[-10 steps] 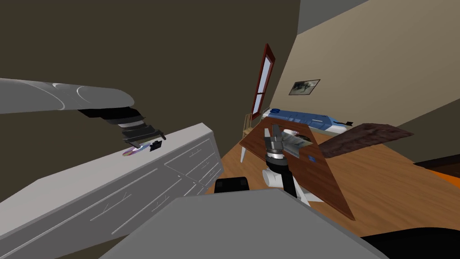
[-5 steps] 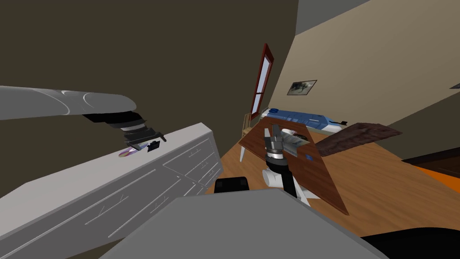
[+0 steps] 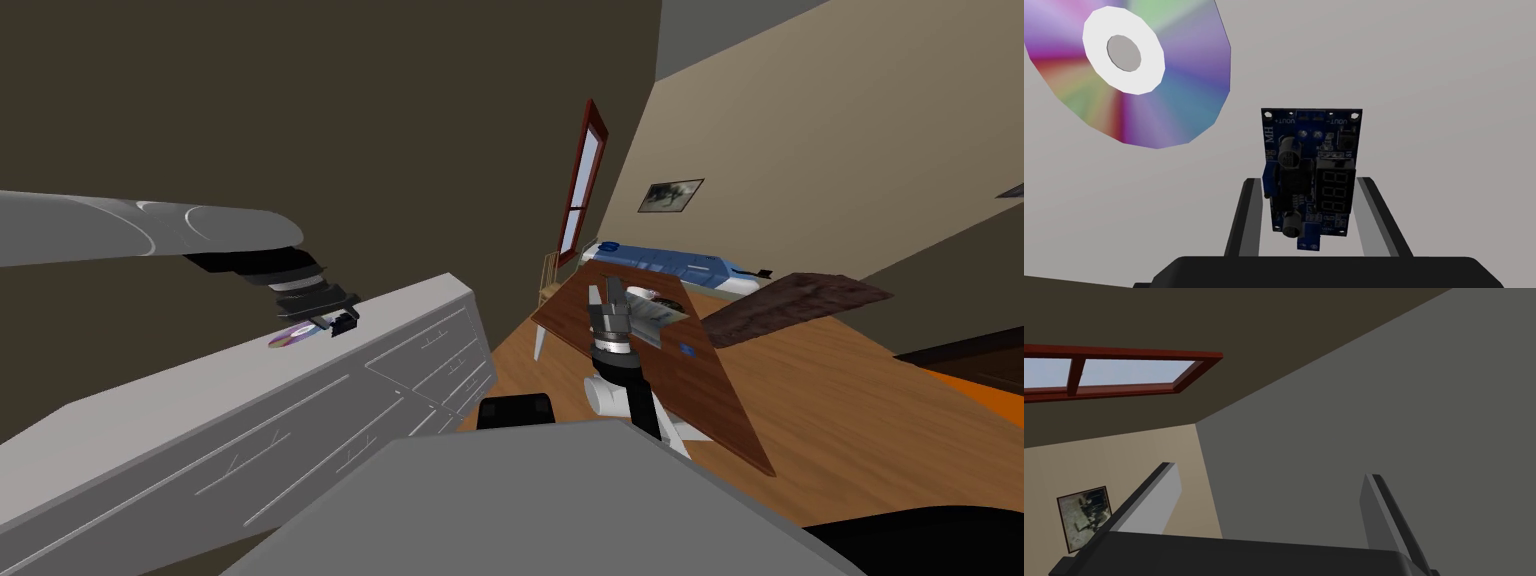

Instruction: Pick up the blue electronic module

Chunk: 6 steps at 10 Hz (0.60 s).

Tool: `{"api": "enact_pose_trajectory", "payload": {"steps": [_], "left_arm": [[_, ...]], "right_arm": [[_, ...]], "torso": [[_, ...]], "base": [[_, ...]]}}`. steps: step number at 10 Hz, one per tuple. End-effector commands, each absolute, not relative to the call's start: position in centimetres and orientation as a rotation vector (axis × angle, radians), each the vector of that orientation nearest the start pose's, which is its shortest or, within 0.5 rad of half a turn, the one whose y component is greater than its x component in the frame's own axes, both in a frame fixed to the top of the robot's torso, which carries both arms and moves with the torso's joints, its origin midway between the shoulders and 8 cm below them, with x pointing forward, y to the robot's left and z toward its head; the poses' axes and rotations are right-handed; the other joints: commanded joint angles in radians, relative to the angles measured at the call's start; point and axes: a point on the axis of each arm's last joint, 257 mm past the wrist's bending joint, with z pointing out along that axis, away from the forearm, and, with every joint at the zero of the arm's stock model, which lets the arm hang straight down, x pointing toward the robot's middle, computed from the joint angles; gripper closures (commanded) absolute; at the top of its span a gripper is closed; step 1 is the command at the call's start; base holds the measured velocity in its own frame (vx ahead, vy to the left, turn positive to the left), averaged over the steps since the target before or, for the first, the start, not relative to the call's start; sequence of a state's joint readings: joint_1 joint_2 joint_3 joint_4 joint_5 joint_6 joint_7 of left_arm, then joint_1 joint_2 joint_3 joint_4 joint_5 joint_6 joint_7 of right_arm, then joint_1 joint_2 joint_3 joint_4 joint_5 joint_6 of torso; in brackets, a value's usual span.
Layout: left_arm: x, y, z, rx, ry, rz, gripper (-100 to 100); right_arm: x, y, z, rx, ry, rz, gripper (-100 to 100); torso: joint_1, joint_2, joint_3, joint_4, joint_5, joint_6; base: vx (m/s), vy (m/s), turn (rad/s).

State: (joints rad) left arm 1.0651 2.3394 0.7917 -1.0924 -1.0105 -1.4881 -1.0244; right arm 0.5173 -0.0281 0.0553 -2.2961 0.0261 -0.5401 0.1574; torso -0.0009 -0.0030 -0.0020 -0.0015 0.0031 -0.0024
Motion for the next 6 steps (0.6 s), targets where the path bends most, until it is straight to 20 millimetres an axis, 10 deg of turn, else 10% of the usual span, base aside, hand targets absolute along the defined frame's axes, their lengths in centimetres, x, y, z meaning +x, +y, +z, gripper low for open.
{"api": "enact_pose_trajectory", "payload": {"steps": [1,2,3,5,6], "left_arm": [[35.9,53.8,-5.9,-2.818,-1.113,0.012,100],[35.9,53.8,-5.9,-2.817,-1.115,0.012,0],[36.0,53.3,-4.9,-2.819,-1.109,0.014,100],[36.1,53.3,-4.9,-2.819,-1.109,0.011,100],[36.0,53.3,-4.8,-2.818,-1.110,0.013,0]], "right_arm": [[33.6,-25.5,3.2,0.536,0.657,1.200,0],[33.6,-25.5,3.2,0.536,0.657,1.200,0],[33.6,-25.5,3.2,0.536,0.657,1.200,0],[33.6,-25.5,3.2,0.536,0.657,1.200,0],[33.6,-25.5,3.2,0.536,0.657,1.200,0]], "torso": [[0.000,0.000,0.000,0.000,0.000,0.000],[0.000,0.000,0.000,0.000,0.000,0.000],[0.001,0.000,0.000,0.000,0.001,0.000],[0.001,-0.001,-0.001,0.000,0.001,0.001],[0.001,-0.001,-0.001,-0.001,0.001,0.001]], "base": [[0.000,0.000,0.000],[0.000,0.000,0.000],[0.015,0.006,0.058],[0.021,0.007,0.033],[0.000,0.000,0.000]]}}
